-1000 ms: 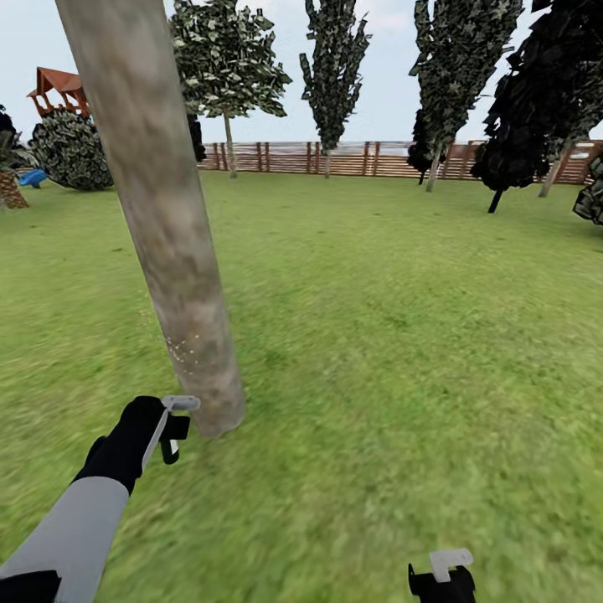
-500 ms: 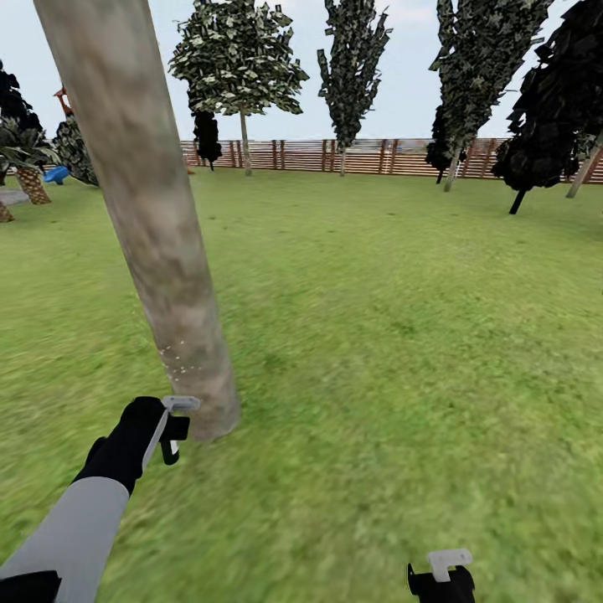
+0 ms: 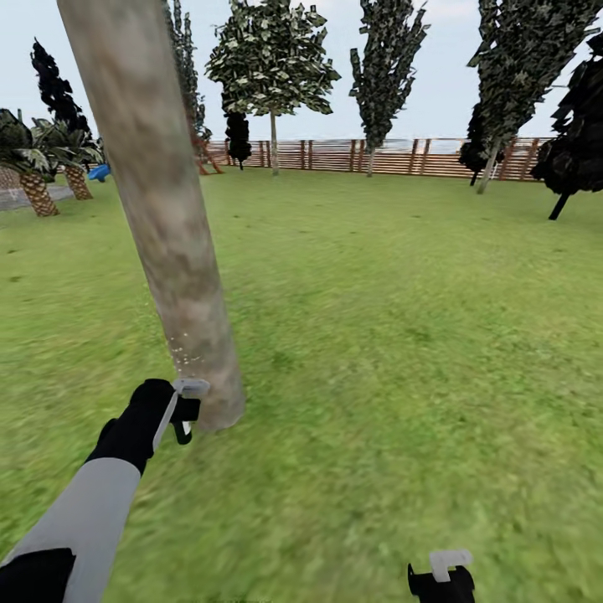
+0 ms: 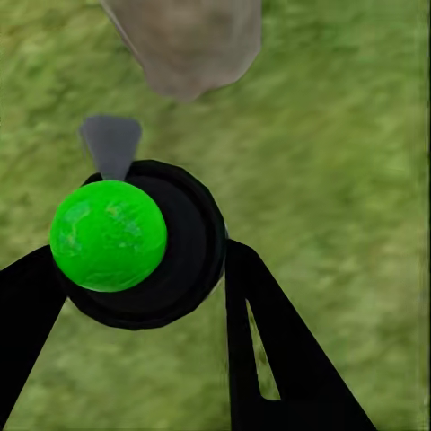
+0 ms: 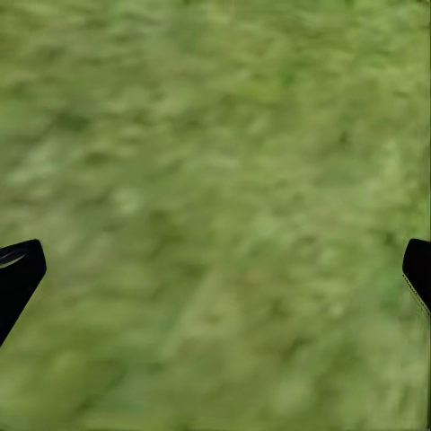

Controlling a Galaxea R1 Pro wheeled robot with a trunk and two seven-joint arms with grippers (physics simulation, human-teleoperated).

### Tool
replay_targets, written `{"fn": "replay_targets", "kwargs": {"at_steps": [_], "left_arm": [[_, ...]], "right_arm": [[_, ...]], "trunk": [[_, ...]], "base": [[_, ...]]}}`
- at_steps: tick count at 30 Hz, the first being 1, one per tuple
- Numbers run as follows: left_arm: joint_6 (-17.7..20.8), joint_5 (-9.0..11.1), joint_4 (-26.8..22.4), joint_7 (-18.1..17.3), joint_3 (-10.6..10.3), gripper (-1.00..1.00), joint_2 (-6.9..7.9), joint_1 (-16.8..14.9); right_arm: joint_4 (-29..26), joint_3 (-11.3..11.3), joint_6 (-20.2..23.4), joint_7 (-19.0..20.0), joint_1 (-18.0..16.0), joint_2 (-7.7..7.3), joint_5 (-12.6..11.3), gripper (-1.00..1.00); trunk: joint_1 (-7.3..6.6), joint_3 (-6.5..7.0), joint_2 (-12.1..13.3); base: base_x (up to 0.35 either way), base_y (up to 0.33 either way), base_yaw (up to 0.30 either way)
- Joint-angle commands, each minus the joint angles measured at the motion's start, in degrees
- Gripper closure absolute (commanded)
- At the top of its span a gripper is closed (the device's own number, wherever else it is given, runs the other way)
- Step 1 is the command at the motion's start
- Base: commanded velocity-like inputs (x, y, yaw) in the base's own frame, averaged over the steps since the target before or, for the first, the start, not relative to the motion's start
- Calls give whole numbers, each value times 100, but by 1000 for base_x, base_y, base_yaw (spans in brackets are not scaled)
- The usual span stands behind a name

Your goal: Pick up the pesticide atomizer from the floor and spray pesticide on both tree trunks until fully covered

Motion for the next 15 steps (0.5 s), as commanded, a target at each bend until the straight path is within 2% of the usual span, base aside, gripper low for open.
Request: {"fn": "replay_targets", "kwargs": {"at_steps": [1, 4, 7, 12, 15], "left_arm": [[27, -103, -4, -43, 9, 100, -42, -56], [48, -114, -5, -46, 14, 100, -120, -259], [59, -115, -5, -46, 23, 100, -100, -279], [63, -115, -5, -47, 26, 100, -61, -370], [64, -124, -3, -47, 21, 100, -121, -578]], "right_arm": [[0, 49, -12, -17, 0, -2, -42, -100], [0, 49, -12, -16, -3, -2, -42, -100], [0, 49, -12, -17, -3, -2, -42, -100], [0, 49, -12, -17, -1, -2, -42, -100], [0, 49, -12, -18, -1, -2, -42, -100]], "trunk": [[-1, -6, -2], [-1, -6, -2], [-1, -6, -2], [-1, -6, -2], [-1, -6, -2]], "base": [[0, -275, 276], [0, -275, 277], [-48, -272, 276], [-170, -235, 276], [160, -193, 276]]}}
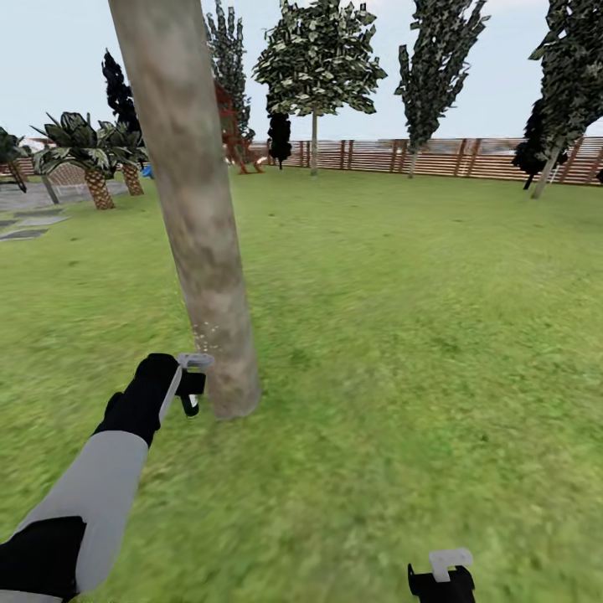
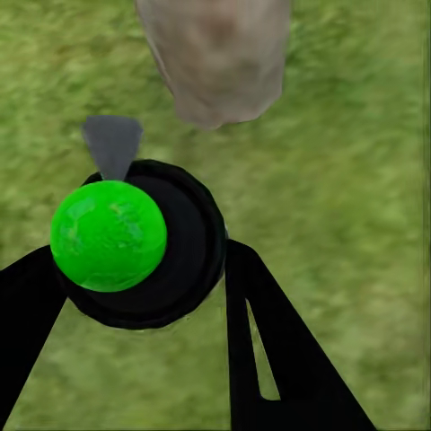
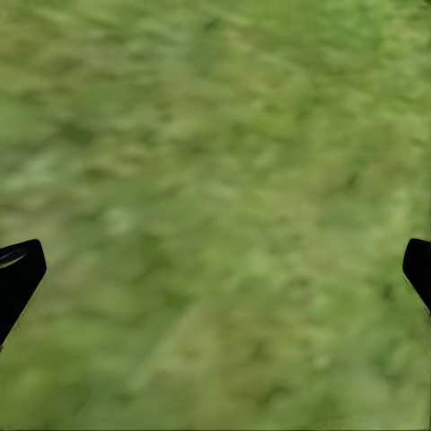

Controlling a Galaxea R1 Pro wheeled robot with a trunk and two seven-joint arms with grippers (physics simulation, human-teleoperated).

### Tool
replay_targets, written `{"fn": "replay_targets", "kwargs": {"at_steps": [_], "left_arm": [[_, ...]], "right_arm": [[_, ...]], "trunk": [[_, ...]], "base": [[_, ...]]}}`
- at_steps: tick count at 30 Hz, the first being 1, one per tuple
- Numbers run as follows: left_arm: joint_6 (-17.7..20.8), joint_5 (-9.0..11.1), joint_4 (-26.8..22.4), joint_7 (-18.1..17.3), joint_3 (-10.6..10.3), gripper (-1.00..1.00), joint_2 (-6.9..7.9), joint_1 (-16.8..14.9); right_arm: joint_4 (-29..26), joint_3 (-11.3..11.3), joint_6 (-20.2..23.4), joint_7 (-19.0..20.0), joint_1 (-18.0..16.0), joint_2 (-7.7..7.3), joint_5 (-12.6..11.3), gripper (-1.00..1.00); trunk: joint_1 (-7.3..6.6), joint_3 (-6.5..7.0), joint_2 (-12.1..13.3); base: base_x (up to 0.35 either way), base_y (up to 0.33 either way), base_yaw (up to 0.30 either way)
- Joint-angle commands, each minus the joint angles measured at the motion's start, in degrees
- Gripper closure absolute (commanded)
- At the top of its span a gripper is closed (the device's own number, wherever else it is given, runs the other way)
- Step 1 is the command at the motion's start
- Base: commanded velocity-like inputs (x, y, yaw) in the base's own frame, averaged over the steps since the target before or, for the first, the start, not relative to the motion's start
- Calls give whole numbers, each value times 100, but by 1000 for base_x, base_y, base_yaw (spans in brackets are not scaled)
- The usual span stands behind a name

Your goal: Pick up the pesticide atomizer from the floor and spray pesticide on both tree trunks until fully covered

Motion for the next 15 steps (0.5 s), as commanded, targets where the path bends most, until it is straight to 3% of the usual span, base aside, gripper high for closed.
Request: {"fn": "replay_targets", "kwargs": {"at_steps": [1, 6, 8, 15], "left_arm": [[20, -59, -4, -47, 9, 100, -15, -91], [40, -46, 2, -56, -10, 100, -18, -503], [325, -42, -1, -88, -20, 100, -19, -688], [417, -62, -24, -133, -24, 100, 90, -691]], "right_arm": [[0, 49, -13, -18, 0, -2, -42, -100], [6, 40, -13, -19, -2, -35, -42, -100], [9, 40, -13, -23, 0, -44, -42, -100], [1, 40, -13, -23, -4, -40, -42, -100]], "trunk": [[2, -6, -2], [2, -6, -2], [2, -6, -2], [2, -6, -2]], "base": [[165, -91, 276], [10, -5, 41], [0, 0, 1], [17, -8, 0]]}}
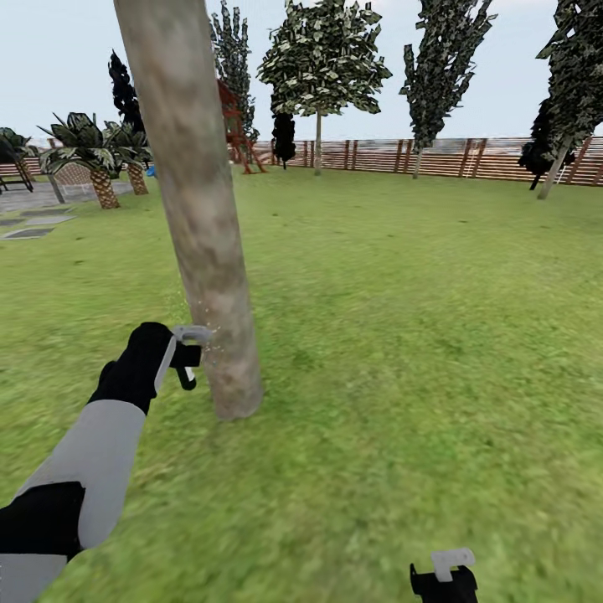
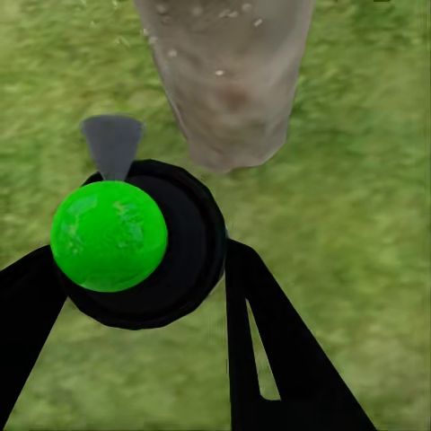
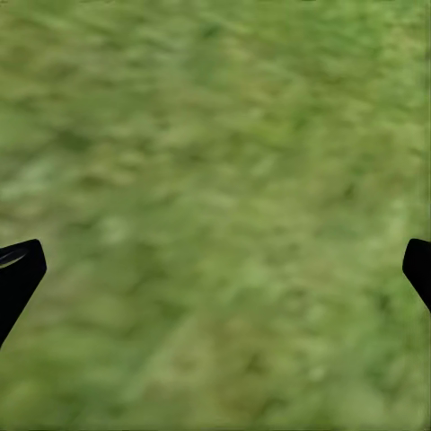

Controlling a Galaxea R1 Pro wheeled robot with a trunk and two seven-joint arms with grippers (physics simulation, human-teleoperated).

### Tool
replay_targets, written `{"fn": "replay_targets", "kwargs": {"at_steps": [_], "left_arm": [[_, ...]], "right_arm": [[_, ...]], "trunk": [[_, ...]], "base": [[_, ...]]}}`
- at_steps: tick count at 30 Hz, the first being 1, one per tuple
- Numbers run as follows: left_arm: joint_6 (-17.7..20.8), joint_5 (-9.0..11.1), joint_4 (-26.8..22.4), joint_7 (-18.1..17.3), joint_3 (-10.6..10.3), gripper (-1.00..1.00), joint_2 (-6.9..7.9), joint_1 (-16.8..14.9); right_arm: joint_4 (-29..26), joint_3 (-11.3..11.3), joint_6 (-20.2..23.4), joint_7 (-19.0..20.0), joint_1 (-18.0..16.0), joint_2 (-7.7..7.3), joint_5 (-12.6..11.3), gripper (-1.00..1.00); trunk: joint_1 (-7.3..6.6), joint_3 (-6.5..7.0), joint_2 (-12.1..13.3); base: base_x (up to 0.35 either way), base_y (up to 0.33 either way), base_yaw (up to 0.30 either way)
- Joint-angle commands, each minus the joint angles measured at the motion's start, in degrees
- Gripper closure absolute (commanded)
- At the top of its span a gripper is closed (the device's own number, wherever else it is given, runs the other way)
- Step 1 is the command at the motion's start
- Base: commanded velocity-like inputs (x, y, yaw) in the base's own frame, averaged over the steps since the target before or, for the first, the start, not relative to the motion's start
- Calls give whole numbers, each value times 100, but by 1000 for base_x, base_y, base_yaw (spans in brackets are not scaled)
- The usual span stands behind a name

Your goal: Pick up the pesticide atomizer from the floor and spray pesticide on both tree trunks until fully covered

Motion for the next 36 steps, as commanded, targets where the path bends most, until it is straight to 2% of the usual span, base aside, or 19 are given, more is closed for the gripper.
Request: {"fn": "replay_targets", "kwargs": {"at_steps": [1, 4, 15, 28, 36], "left_arm": [[15, -60, -26, -57, 5, 100, -21, -2], [18, -61, -55, -58, 0, 100, -70, -7], [28, -55, -59, -50, -18, 100, -31, 43], [2, -74, -13, -32, -2, 100, -34, 60], [-3, -89, 21, -15, -1, 100, -45, 113]], "right_arm": [[2, 48, -14, -18, -3, 0, -42, -100], [2, 48, -14, -15, -2, 2, -42, -100], [2, 49, -14, -21, 3, 10, -42, -100], [2, 49, -14, -21, 0, 19, -42, -100], [6, 48, -14, -32, 1, -7, -42, -100]], "trunk": [[0, -5, -2], [0, -5, -2], [0, -5, -2], [0, -5, -2], [0, -5, -2]], "base": [[174, -110, 0], [219, -149, 0], [51, -254, 8], [0, -274, 251], [0, -274, 16]]}}
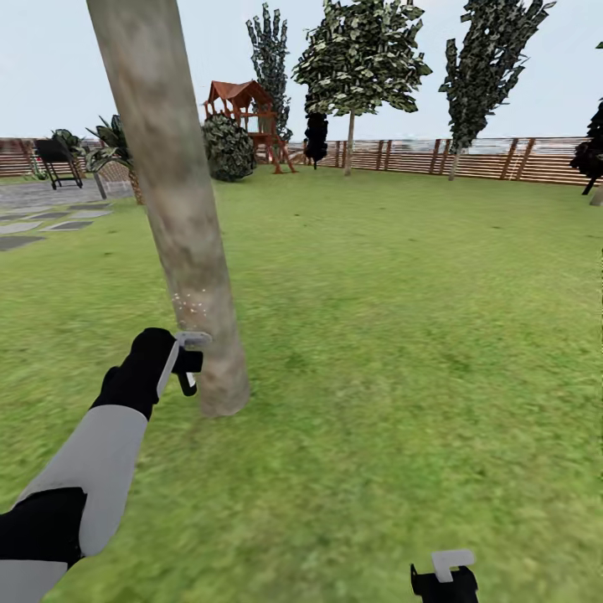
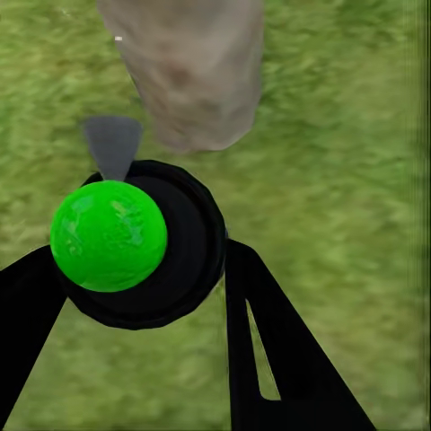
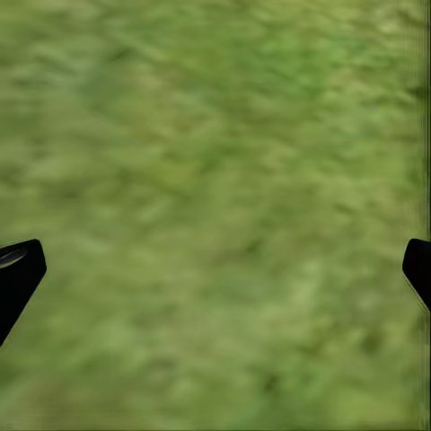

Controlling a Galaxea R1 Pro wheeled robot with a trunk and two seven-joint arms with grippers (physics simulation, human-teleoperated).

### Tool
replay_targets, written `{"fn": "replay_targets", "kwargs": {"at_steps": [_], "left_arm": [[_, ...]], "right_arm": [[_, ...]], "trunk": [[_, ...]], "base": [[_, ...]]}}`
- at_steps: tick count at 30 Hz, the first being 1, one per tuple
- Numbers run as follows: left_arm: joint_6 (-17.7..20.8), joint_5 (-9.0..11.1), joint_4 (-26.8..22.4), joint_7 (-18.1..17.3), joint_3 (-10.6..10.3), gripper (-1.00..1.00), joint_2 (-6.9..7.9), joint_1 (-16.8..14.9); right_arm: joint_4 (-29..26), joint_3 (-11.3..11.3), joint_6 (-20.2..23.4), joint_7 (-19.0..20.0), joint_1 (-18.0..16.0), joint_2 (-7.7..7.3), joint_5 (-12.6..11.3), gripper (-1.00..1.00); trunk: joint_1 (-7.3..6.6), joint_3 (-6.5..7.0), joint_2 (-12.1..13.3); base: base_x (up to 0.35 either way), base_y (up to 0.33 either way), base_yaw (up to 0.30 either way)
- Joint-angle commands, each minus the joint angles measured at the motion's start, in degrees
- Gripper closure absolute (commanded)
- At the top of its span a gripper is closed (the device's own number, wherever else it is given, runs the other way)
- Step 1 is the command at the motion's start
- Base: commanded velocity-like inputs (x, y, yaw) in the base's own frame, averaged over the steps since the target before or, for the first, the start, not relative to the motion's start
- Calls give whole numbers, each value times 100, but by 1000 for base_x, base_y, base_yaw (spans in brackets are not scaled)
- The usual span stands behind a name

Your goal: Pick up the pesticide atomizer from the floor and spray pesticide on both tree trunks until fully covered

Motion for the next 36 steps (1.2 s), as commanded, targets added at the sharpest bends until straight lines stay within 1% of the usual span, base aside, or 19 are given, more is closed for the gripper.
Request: {"fn": "replay_targets", "kwargs": {"at_steps": [1, 8, 10, 13, 16, 19, 23, 25, 26, 27, 28, 29, 32, 36], "left_arm": [[22, -63, -6, -52, 12, 100, -5, -4], [22, -61, 2, -20, 39, 100, 31, 46], [21, -72, 2, -17, 45, 100, 35, 65], [12, -83, 3, -16, 55, 100, 46, 267], [10, -86, 3, -21, 57, 100, 97, 463], [9, -82, 1, -1, 5, 100, 59, 502], [9, -58, -1, 1, 25, 100, 30, 509], [9, -60, 1, 0, 30, 100, 39, 535], [5, -69, 2, -4, 39, 100, 61, 604], [-11, -77, 0, -13, 57, 100, 105, 770], [-41, -80, 1, -15, 57, 100, 114, 822], [-51, -81, 2, -15, 47, 100, 113, 835], [-62, -61, 2, -6, 16, 100, 32, 858], [-55, -59, 1, 1, 20, 100, 17, 862]], "right_arm": [[0, 48, -13, -17, -2, 2, -42, -100], [-2, 48, -13, -18, -4, 15, -42, -100], [-2, 48, -13, -18, -2, 16, -42, -100], [-2, 48, -13, -18, -6, 16, -42, -100], [-2, 50, -13, -18, -3, 22, -42, -100], [-2, 49, -13, -18, -5, 25, -42, -100], [-2, 48, -13, -18, -6, 25, -42, -100], [-2, 48, -13, -18, -5, 25, -42, -100], [-2, 48, -13, -18, -4, 25, -42, -100], [-2, 48, -13, -18, -6, 25, -42, -100], [-2, 48, -13, -18, -6, 25, -42, -100], [-2, 50, -13, -18, -5, 25, -42, -100], [-2, 50, -13, -18, -5, 25, -42, -100], [-2, 55, -13, -18, -4, 25, -42, -100]], "trunk": [[-1, -5, -2], [-1, -5, -2], [-1, -5, -2], [-1, -5, -2], [-1, -5, -2], [-1, -5, -2], [-1, -5, -2], [-1, -5, -2], [-1, -5, -2], [-1, -5, -2], [-1, -5, -2], [-1, -5, -2], [-1, -5, -2], [-1, -5, -2]], "base": [[0, -274, 0], [16, -274, 5], [121, -270, 153], [162, -254, 258], [191, -233, 275], [234, -194, 272], [240, -188, 247], [230, -196, 127], [223, -200, 44], [221, -202, 12], [214, -204, 5], [207, -207, 3], [192, -215, 6], [180, -226, 181]]}}
